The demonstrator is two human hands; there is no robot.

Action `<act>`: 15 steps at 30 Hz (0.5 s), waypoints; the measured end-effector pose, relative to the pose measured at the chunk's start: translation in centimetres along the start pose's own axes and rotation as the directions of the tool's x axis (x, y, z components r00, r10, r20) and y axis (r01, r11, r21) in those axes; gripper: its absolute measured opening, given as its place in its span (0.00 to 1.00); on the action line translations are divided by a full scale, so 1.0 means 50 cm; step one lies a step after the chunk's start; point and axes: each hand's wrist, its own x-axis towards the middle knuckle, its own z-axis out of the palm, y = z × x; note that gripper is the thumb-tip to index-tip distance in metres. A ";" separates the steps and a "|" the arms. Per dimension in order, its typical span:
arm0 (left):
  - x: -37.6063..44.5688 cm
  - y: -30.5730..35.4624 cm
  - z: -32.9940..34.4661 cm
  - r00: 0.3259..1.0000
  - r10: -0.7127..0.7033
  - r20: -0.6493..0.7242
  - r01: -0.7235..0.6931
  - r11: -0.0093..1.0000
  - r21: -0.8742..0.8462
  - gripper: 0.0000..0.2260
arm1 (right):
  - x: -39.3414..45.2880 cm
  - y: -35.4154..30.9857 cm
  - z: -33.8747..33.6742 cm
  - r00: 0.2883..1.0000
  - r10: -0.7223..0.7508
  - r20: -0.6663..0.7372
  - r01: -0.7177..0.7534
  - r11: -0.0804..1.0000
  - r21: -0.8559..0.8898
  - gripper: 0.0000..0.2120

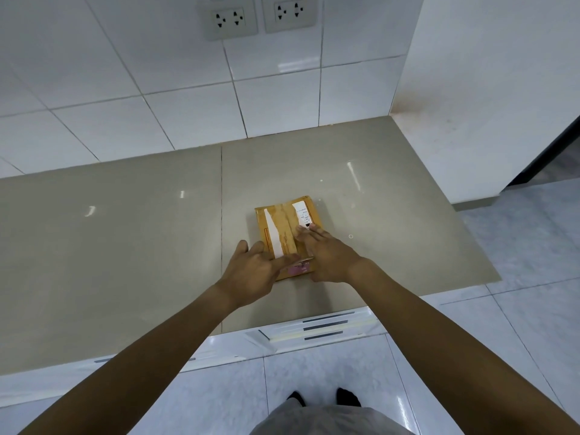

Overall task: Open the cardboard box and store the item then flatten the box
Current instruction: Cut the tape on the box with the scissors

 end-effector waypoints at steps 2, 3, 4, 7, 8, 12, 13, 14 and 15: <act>-0.003 -0.002 -0.002 1.000 0.000 -0.015 0.000 1.000 -0.029 0.21 | 0.000 0.000 0.001 1.000 -0.001 -0.004 0.001 1.000 0.013 0.47; -0.004 -0.003 -0.004 1.000 0.002 -0.020 -0.003 0.999 -0.042 0.21 | 0.001 0.001 0.002 1.000 -0.002 -0.007 0.002 1.000 0.015 0.46; -0.006 -0.002 -0.006 1.000 0.007 -0.025 -0.008 0.999 -0.052 0.22 | 0.001 0.002 0.003 1.000 -0.004 -0.011 0.004 1.000 0.015 0.46; -0.012 -0.003 -0.002 0.999 -0.003 -0.043 -0.001 0.995 -0.099 0.22 | 0.003 0.004 0.005 1.000 -0.006 -0.014 0.006 1.000 0.006 0.46; -0.012 -0.006 -0.001 0.998 -0.025 -0.050 0.018 0.990 -0.138 0.22 | 0.004 0.004 0.005 1.000 -0.006 -0.015 0.006 1.000 0.010 0.46; -0.009 -0.017 -0.010 0.993 -0.080 -0.083 0.057 0.966 -0.254 0.20 | 0.005 0.003 0.006 1.000 0.007 -0.022 -0.006 1.000 0.021 0.45; -0.013 -0.018 -0.013 0.991 -0.093 -0.094 0.064 0.960 -0.274 0.21 | 0.004 0.003 0.006 1.000 0.009 -0.022 -0.008 1.000 0.020 0.45; -0.019 -0.020 -0.014 0.987 -0.120 -0.109 0.084 0.953 -0.292 0.21 | 0.004 0.002 0.006 1.000 0.012 -0.026 -0.011 1.000 0.026 0.44; -0.027 -0.023 -0.012 0.977 -0.169 -0.133 0.120 0.943 -0.312 0.22 | 0.005 0.000 0.006 0.999 0.017 -0.033 -0.015 0.999 0.042 0.43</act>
